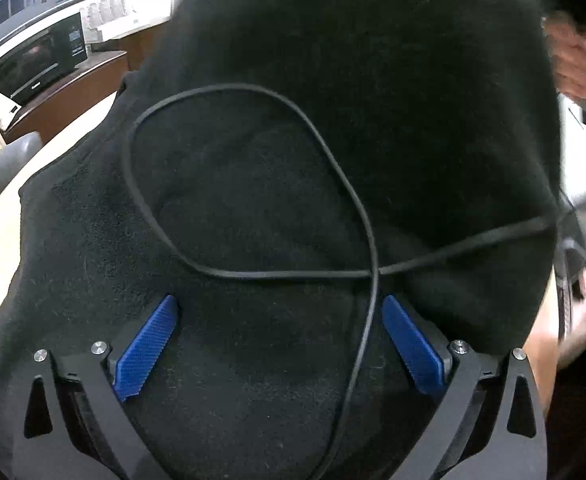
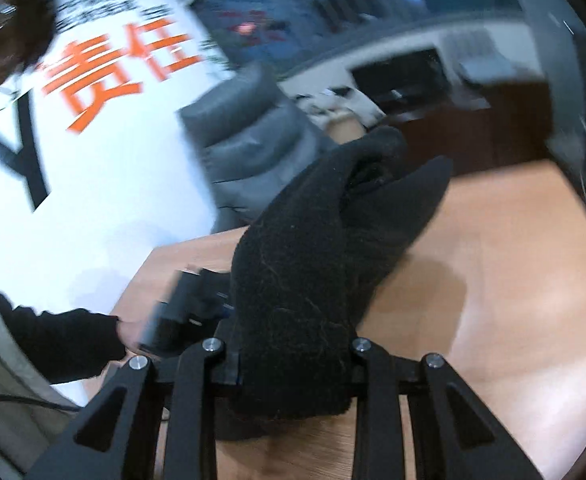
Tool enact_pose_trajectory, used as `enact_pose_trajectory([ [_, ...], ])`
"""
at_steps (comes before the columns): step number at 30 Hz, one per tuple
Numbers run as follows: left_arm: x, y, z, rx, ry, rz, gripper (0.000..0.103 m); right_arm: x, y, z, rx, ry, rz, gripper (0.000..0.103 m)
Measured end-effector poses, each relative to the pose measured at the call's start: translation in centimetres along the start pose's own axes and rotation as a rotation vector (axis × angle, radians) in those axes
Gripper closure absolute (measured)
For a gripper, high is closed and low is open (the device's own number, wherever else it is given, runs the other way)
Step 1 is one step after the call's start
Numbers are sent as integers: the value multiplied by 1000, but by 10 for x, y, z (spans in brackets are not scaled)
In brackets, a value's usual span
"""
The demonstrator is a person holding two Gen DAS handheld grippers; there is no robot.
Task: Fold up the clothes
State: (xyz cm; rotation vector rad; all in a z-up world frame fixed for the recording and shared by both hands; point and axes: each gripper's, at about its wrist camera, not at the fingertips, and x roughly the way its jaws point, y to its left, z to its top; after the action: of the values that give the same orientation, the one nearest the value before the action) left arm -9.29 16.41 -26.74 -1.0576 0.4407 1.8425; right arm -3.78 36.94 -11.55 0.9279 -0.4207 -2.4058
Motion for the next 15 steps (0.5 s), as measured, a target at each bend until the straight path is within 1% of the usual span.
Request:
enact_pose_trajectory([
  [3, 26, -38, 27, -25, -19, 32, 1, -14, 20, 2, -120, 69, 67, 74],
  [6, 43, -61, 45, -60, -37, 53, 1, -22, 17, -12, -145, 138, 110, 74],
  [8, 41, -66, 45, -68, -46, 47, 2, -30, 10, -20, -145, 161, 123, 74],
  [11, 12, -61, 29, -110, -84, 14, 4, -39, -6, -26, -142, 181, 127, 74],
  [13, -35, -55, 7, -147, -102, 11, 9, -38, -15, -31, -134, 190, 131, 74],
  [14, -60, -54, -4, -160, -108, 21, 9, -39, -18, -34, -132, 192, 138, 74],
  [15, -96, -51, -18, -182, -120, 41, 9, -39, -20, -38, -129, 193, 144, 74],
])
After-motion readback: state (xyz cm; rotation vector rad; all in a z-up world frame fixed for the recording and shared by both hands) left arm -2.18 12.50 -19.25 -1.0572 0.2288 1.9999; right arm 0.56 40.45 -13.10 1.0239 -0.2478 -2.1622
